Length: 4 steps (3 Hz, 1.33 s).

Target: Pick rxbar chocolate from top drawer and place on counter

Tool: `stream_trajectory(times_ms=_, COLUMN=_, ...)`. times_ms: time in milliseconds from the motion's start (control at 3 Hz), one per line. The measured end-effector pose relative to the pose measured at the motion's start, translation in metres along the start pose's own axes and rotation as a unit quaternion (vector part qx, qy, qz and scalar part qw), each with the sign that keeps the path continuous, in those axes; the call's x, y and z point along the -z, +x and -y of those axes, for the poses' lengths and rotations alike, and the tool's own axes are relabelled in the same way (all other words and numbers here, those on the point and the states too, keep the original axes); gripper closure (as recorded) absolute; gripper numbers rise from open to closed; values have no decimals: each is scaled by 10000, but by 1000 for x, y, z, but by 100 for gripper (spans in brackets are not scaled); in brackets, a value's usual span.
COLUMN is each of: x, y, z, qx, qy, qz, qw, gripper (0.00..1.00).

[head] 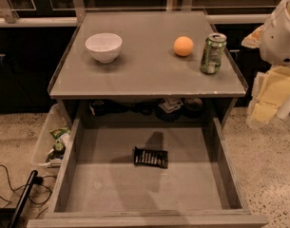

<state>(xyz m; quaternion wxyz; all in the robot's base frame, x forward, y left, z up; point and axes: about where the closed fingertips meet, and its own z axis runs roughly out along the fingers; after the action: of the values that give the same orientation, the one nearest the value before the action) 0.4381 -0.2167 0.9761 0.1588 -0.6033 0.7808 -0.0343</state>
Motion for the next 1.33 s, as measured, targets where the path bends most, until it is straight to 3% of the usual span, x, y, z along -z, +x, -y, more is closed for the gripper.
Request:
stream_trajectory(times_ms=667, x=-17, y=4, z=-7, qx=-16, qy=-62, qz=-6, qw=10000, gripper=0)
stream_trajectory(times_ms=1000, x=-43, y=11, z=-18, qx=-21, qy=-140, qz=51, qw=9999, gripper=0)
stream_trajectory(times_ms=1333, x=-101, y=15, z=-30, qx=18, qy=-143, qz=237, qw=9996, gripper=0)
